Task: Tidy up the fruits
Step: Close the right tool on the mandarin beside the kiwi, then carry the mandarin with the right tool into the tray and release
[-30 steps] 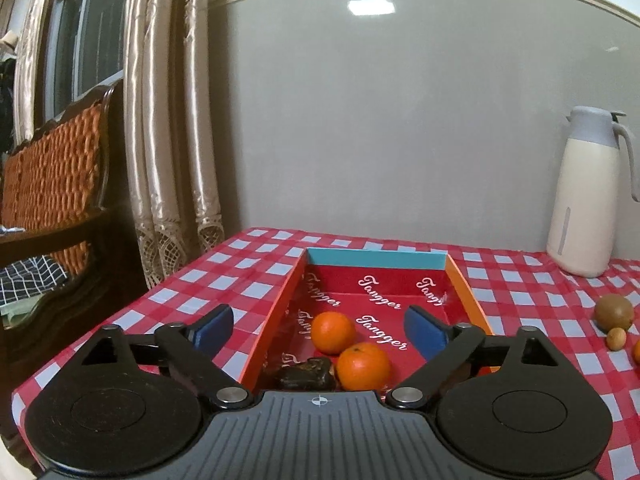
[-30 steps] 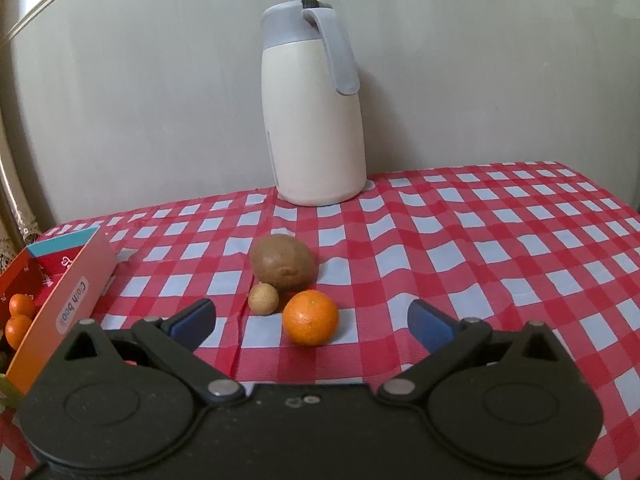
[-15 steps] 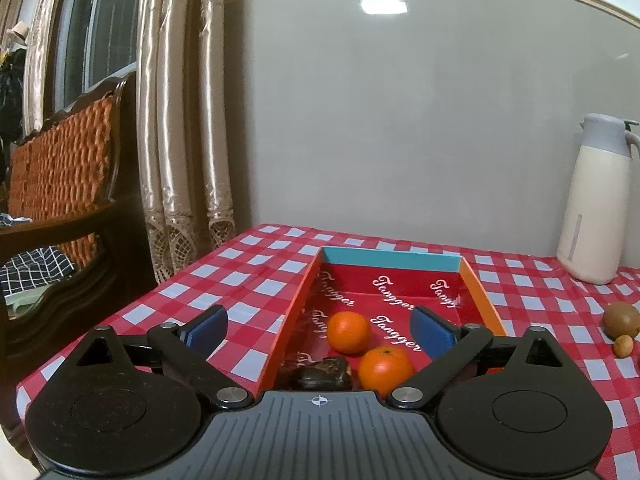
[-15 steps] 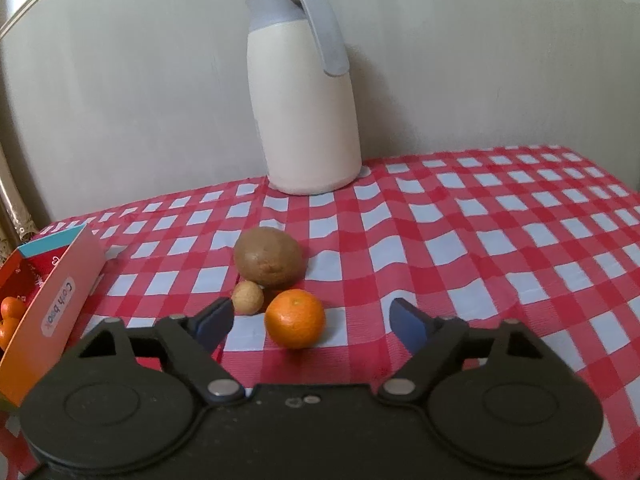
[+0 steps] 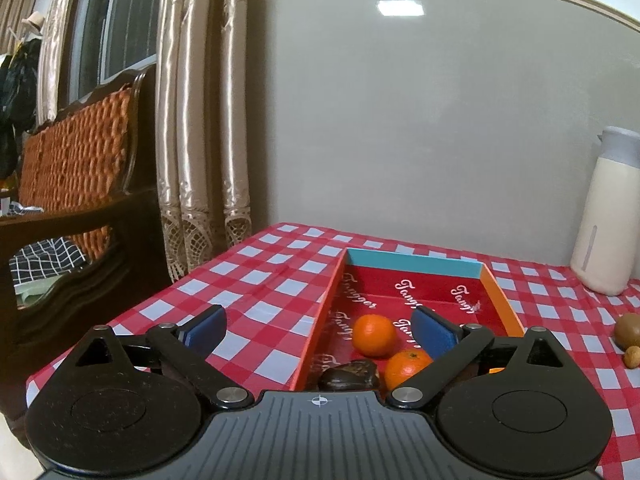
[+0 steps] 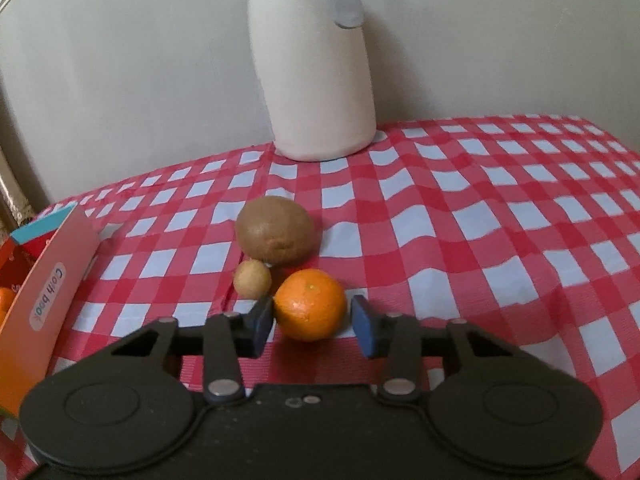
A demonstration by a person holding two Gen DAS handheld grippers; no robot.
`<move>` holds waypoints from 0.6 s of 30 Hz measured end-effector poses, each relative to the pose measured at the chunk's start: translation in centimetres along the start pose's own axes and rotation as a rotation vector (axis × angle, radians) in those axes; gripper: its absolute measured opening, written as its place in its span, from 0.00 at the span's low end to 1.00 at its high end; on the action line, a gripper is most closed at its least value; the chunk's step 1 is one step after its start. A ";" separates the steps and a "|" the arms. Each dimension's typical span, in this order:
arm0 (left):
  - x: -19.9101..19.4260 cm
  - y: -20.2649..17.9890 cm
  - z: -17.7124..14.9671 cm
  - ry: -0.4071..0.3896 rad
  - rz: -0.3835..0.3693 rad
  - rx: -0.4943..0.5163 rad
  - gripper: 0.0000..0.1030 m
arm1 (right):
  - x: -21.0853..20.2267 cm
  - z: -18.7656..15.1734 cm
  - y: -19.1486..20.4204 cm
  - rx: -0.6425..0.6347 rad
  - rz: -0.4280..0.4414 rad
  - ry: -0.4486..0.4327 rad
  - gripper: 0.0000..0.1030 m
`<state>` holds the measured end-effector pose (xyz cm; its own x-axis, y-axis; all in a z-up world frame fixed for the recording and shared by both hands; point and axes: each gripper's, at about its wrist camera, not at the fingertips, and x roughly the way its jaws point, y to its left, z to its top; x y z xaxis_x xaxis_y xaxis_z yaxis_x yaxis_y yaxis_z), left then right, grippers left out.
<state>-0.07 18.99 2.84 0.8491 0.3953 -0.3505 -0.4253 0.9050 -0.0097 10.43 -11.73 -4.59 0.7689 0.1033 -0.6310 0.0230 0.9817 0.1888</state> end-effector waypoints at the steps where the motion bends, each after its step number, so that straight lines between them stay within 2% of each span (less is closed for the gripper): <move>1: 0.0 0.1 0.0 0.001 0.001 -0.003 0.95 | 0.0 0.0 0.1 -0.005 0.002 -0.001 0.37; 6: 0.0 0.7 0.1 -0.001 0.008 -0.020 0.95 | -1.0 0.1 0.7 -0.028 0.019 -0.045 0.37; 10: -0.3 1.5 0.0 -0.001 0.021 -0.040 0.95 | -2.1 0.4 1.6 -0.039 0.073 -0.075 0.37; 15: -0.5 2.7 -0.2 0.006 0.043 -0.071 0.95 | -3.6 0.5 4.0 -0.077 0.207 -0.116 0.37; 18: -0.5 3.6 -0.3 0.013 0.058 -0.093 0.96 | -4.0 0.3 5.6 -0.103 0.283 -0.111 0.37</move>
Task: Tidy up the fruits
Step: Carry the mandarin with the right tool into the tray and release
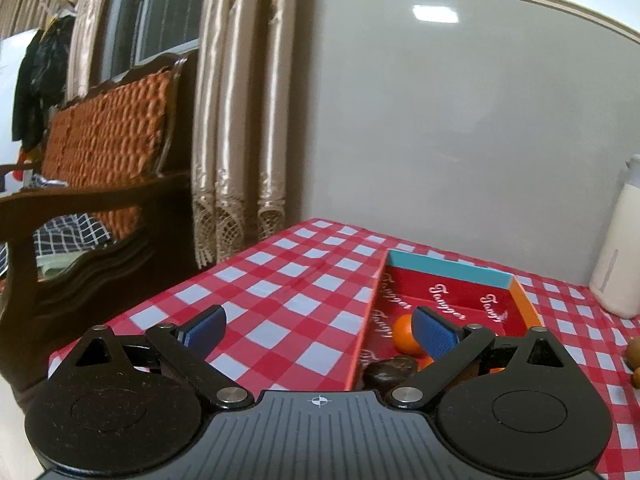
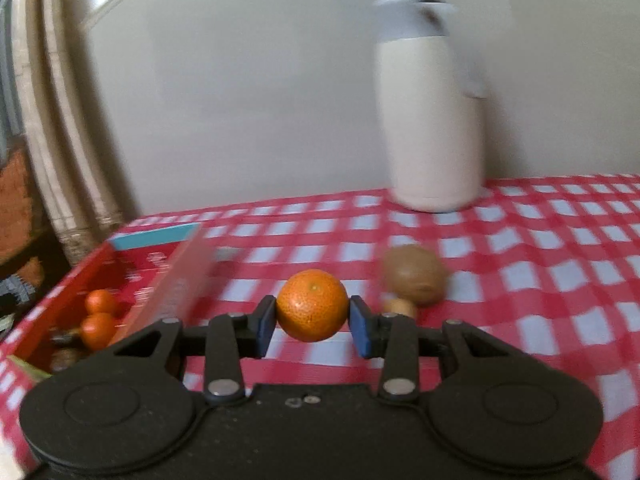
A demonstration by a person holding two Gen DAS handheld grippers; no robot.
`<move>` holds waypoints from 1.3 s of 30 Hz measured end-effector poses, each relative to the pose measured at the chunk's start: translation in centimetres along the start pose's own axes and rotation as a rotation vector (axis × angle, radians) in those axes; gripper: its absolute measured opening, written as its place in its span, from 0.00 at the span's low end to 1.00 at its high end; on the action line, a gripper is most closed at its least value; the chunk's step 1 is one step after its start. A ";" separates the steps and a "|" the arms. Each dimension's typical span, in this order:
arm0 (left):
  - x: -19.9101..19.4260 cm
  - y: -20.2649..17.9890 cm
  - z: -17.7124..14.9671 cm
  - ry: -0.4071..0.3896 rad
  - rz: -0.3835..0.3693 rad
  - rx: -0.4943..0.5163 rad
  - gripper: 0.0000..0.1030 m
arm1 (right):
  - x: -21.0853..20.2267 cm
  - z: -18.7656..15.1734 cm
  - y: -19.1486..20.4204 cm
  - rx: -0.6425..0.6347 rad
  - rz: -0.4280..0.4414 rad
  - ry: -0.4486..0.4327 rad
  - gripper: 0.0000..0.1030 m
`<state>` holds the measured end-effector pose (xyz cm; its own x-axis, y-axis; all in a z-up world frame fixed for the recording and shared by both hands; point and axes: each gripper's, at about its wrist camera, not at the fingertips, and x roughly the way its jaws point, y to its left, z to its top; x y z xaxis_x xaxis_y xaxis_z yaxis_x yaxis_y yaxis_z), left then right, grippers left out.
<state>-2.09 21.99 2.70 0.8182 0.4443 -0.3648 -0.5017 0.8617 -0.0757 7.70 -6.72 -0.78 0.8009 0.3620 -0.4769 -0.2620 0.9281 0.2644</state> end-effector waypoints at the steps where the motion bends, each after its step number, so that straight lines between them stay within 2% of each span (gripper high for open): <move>1: 0.0 0.3 0.0 0.001 0.006 -0.008 0.96 | 0.1 0.0 0.4 -0.005 0.021 0.003 0.37; 10: -0.1 3.4 -0.2 0.008 0.070 -0.051 0.96 | 0.9 0.3 5.2 -0.065 0.227 -0.003 0.37; 15: 0.1 5.1 -0.3 0.015 0.102 -0.067 0.96 | 1.7 -0.1 8.4 -0.143 0.330 0.011 0.37; 20: 0.3 6.1 -0.3 0.019 0.114 -0.088 0.96 | 2.1 -0.8 10.6 -0.213 0.385 0.037 0.37; 29: 0.3 6.2 -0.3 0.020 0.111 -0.089 0.96 | 2.6 -1.2 11.5 -0.246 0.393 0.063 0.42; 30: 0.3 6.2 -0.3 0.020 0.110 -0.089 0.96 | 2.5 -1.3 11.5 -0.246 0.391 0.062 0.44; 32: 0.3 6.1 -0.3 0.022 0.106 -0.089 0.96 | 2.5 -1.4 11.4 -0.247 0.383 0.057 0.56; 34: 0.3 5.7 -0.3 0.021 0.100 -0.085 0.96 | 2.1 -1.4 11.3 -0.247 0.372 0.043 0.62; 36: 0.1 5.2 -0.3 0.017 0.092 -0.073 0.96 | 1.7 -1.3 11.0 -0.248 0.355 0.022 0.64; 39: 0.0 4.1 -0.3 0.010 0.071 -0.051 0.96 | 1.2 -1.0 10.3 -0.235 0.313 -0.004 0.75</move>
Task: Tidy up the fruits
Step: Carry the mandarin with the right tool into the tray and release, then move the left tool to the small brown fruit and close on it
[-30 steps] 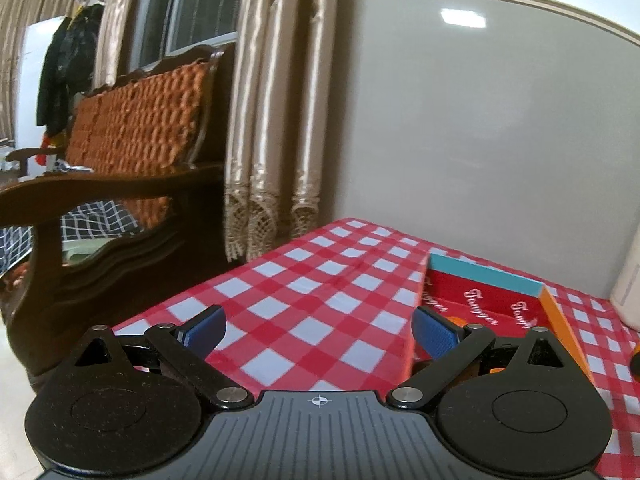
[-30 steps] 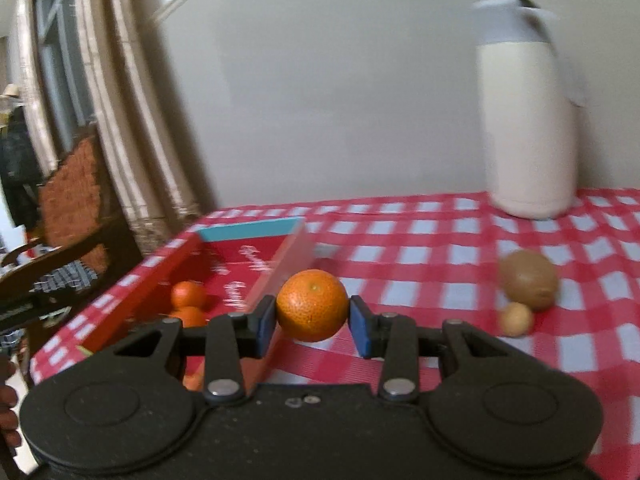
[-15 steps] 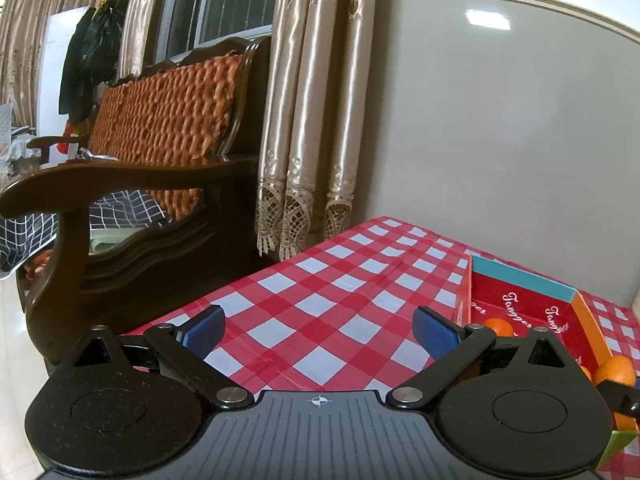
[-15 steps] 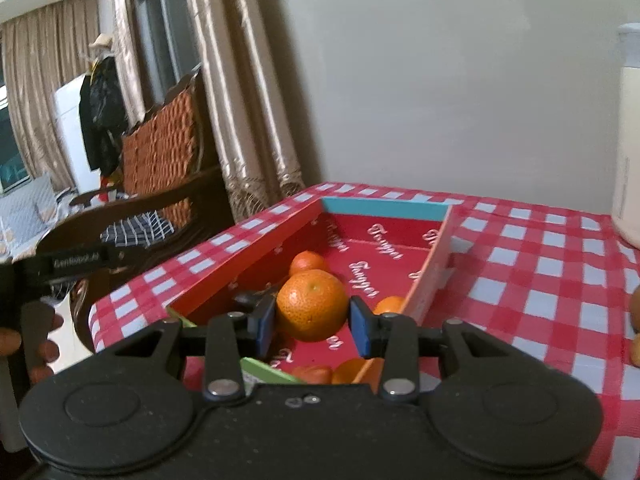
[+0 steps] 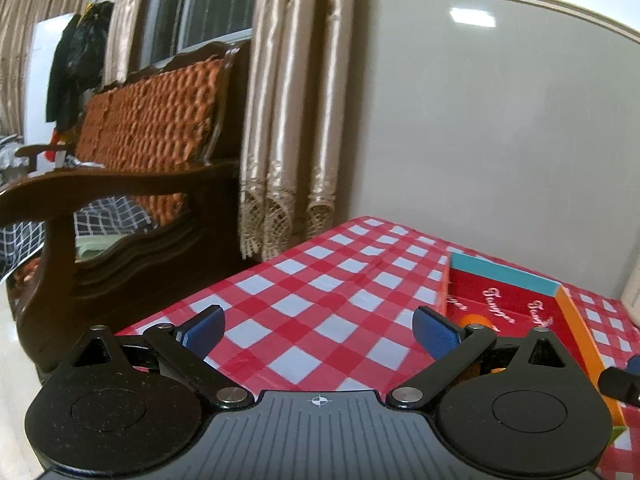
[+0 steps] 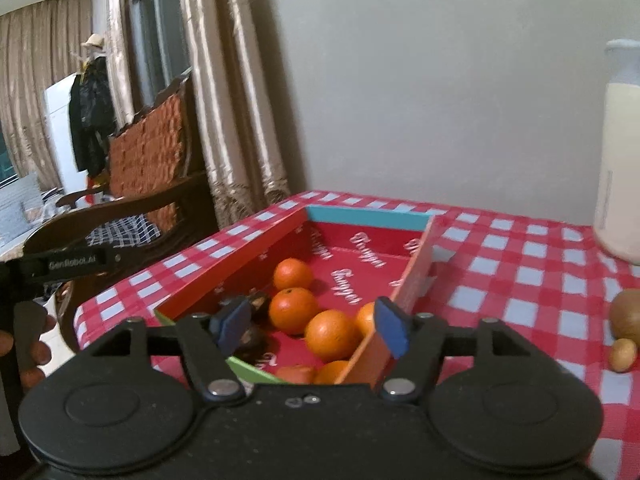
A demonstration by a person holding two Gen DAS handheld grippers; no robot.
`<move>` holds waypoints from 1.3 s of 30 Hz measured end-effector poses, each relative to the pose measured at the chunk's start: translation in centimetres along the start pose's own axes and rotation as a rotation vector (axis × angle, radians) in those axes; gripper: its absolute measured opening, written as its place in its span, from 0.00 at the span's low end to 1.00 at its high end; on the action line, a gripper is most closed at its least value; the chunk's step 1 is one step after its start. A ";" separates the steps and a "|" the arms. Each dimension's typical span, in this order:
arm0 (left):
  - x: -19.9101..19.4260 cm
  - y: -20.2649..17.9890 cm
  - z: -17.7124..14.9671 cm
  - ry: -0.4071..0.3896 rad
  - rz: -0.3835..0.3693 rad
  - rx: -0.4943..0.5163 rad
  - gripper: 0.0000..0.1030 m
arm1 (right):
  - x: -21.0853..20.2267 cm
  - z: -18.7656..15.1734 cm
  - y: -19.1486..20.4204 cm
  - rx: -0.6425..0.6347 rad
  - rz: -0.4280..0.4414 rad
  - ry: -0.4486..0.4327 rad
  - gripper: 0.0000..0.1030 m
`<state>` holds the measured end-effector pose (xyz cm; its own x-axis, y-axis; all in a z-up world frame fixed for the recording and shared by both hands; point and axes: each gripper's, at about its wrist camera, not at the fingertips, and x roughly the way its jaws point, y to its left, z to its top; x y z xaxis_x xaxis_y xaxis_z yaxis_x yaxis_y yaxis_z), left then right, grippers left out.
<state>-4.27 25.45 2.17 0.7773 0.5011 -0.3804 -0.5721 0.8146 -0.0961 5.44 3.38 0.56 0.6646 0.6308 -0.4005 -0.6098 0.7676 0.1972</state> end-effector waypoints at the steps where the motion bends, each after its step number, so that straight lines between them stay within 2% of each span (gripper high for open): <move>1: -0.1 -0.4 0.0 -0.003 -0.010 0.009 0.96 | -0.3 0.0 -0.2 0.002 -0.021 -0.007 0.78; 3: -0.5 -1.4 -0.1 -0.008 -0.036 0.023 0.96 | -0.9 0.1 -0.8 0.007 -0.064 -0.018 0.79; 8: -1.6 -4.7 -0.3 -0.028 -0.126 0.072 0.96 | -2.7 -0.3 -3.1 0.050 -0.208 -0.039 0.93; 14: -3.4 -10.4 -1.2 -0.055 -0.273 0.176 0.96 | -5.5 -1.1 -7.1 0.128 -0.407 -0.059 0.98; 22: -5.3 -18.2 -3.1 -0.050 -0.472 0.319 0.96 | -10.6 -2.8 -12.0 0.227 -0.677 -0.090 1.00; 29: -5.7 -24.6 -4.5 0.008 -0.602 0.394 0.96 | -15.0 -4.6 -15.1 0.292 -0.914 -0.127 1.00; 33: -6.0 -27.6 -5.5 0.026 -0.653 0.427 0.96 | -17.3 -5.3 -16.0 0.320 -0.997 -0.159 1.00; 39: -5.9 -31.5 -6.9 0.050 -0.711 0.493 0.96 | -19.8 -6.4 -17.4 0.356 -1.062 -0.158 1.00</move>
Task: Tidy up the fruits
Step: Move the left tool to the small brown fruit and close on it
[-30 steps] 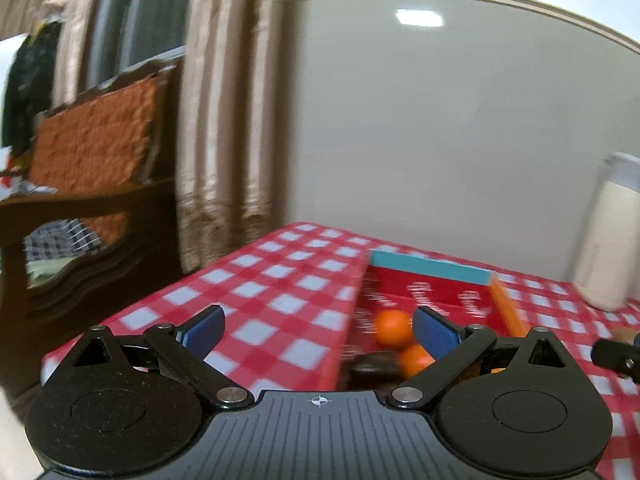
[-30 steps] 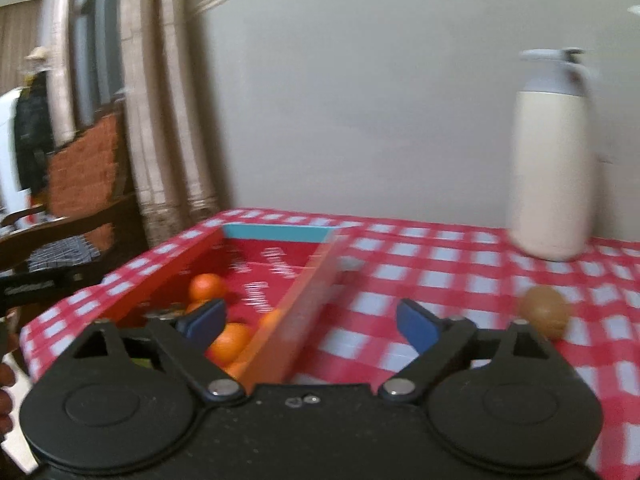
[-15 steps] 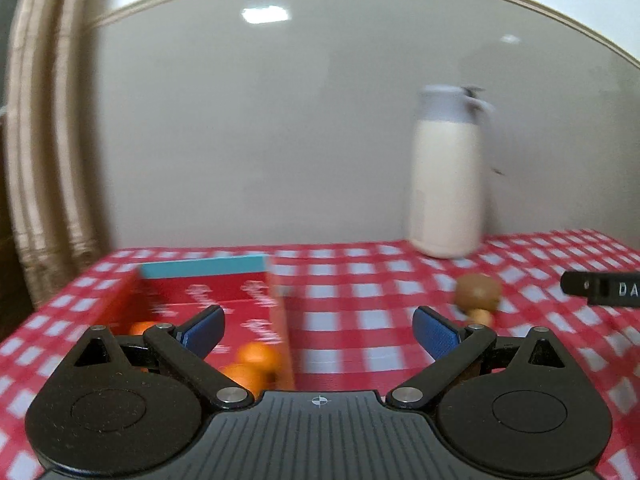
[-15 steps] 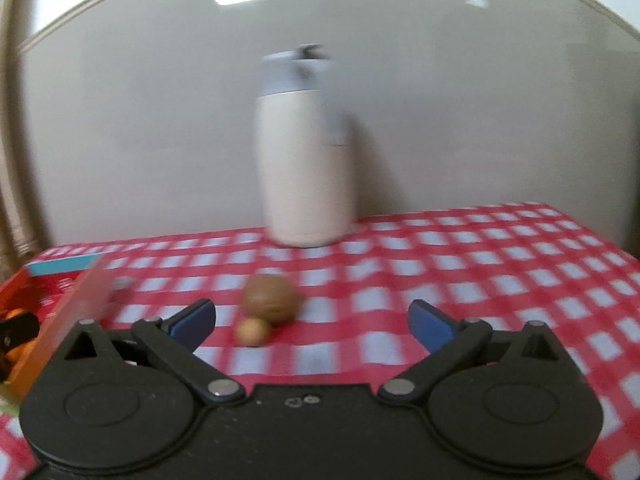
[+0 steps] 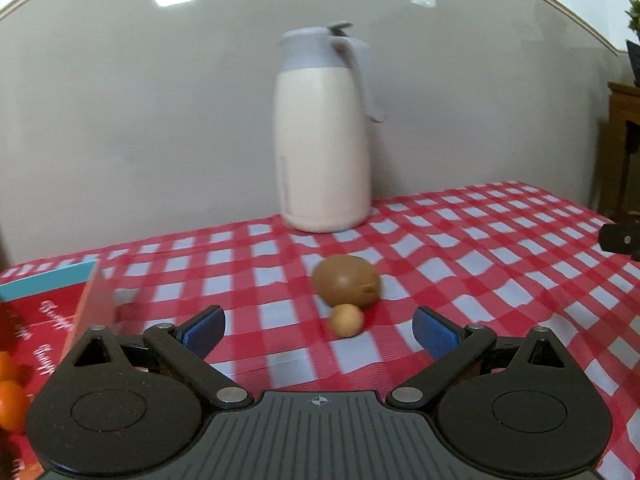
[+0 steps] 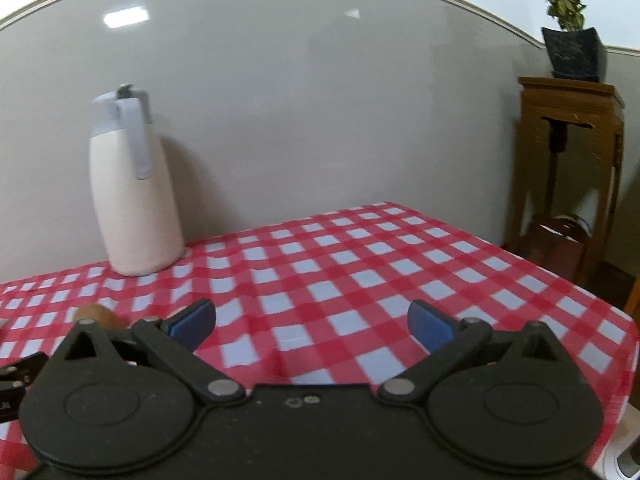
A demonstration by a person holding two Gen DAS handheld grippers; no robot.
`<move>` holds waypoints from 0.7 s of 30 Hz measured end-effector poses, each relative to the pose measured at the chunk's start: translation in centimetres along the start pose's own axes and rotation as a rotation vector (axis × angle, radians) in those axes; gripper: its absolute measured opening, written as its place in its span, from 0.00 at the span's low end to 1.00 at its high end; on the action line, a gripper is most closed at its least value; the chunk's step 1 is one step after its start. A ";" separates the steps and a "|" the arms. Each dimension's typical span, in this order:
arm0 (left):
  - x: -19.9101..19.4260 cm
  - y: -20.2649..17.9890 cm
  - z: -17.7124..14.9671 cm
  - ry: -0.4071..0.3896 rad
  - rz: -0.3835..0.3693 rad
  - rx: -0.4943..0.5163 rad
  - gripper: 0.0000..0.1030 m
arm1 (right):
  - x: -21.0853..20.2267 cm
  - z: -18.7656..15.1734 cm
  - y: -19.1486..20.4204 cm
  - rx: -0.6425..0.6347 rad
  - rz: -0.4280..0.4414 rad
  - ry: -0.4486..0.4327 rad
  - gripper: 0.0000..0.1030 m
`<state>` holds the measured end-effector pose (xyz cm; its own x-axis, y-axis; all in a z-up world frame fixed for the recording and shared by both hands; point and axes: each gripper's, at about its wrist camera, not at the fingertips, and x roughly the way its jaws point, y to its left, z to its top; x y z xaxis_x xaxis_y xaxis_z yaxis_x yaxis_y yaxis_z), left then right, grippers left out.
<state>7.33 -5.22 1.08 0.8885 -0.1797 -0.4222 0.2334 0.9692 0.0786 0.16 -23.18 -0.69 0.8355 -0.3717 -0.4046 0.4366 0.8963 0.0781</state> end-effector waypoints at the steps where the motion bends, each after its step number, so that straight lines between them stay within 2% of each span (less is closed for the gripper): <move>1: 0.4 -0.3 0.1 0.003 -0.005 0.003 0.96 | -0.1 0.0 -0.3 0.003 -0.010 -0.001 1.00; 7: 2.3 -1.7 0.4 0.034 -0.032 -0.002 0.96 | -0.2 -0.1 -2.1 0.023 -0.030 0.000 1.00; 18: 5.5 -2.7 0.4 0.089 -0.036 -0.021 0.96 | -0.5 0.0 -3.7 0.044 -0.027 0.002 1.00; 19: 5.7 -2.8 0.4 0.097 -0.052 -0.022 0.89 | -0.5 0.0 -3.7 0.043 -0.033 -0.002 1.00; 20: 5.9 -2.8 0.4 0.105 -0.068 -0.026 0.75 | -0.5 0.1 -3.8 0.045 -0.038 -0.006 1.00; 21: 6.1 -2.8 0.4 0.115 -0.084 -0.033 0.69 | -0.6 0.1 -4.0 0.052 -0.037 -0.006 1.00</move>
<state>12.28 -9.08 -1.35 0.8149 -0.2415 -0.5269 0.2898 0.9570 0.0094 -2.02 -26.53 -0.67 0.8206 -0.4059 -0.4024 0.4839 0.8681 0.1110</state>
